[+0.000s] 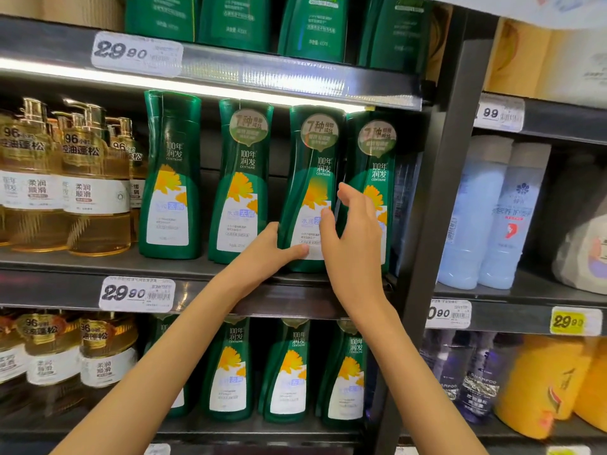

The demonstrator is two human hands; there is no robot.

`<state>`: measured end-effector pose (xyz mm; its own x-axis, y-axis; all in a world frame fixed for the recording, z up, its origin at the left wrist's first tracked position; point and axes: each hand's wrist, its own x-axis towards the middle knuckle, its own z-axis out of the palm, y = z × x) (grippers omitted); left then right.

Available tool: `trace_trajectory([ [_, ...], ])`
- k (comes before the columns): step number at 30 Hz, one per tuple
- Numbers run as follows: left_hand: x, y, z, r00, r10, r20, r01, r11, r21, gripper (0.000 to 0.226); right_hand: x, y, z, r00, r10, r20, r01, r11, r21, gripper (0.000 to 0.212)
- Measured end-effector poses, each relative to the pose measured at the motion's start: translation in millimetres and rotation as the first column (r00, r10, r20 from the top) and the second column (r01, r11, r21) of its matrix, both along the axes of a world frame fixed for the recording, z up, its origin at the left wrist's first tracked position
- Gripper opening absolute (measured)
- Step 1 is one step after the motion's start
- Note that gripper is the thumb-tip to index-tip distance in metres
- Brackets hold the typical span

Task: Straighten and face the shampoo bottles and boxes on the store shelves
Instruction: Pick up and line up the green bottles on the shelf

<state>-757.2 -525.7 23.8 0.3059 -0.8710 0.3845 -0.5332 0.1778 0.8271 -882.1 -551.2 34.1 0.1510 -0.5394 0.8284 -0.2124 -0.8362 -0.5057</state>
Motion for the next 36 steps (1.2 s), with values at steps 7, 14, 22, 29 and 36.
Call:
trace_trajectory([
  [7, -2, 11, 0, 0.999, -0.017, -0.047, 0.017, 1.000, 0.005, 0.020, 7, -1, -12, 1.000, 0.006, -0.007, -0.005, 0.998, 0.055, 0.038],
  [14, -7, 22, -14, 0.955, 0.288, 0.065, -0.276, 0.950, -0.145, 0.046, 11, 5, -29, 0.999, -0.043, 0.017, 0.041, 0.991, 0.124, 0.041],
  [22, -23, 24, -24, 0.932, 0.346, 0.110, -0.317, 0.923, -0.218, 0.049, 12, 7, -50, 0.993, -0.107, -0.049, 0.116, 0.959, 0.258, 0.046],
  [29, -24, 21, -23, 0.922, 0.368, 0.121, -0.338, 0.917, -0.214, 0.046, 14, 6, -45, 0.991, -0.094, -0.098, 0.118, 0.952, 0.283, 0.041],
  [36, -23, 21, -23, 0.922, 0.376, 0.087, -0.352, 0.912, -0.209, 0.047, 15, 9, -41, 0.994, -0.054, -0.099, 0.082, 0.950, 0.301, 0.042],
])
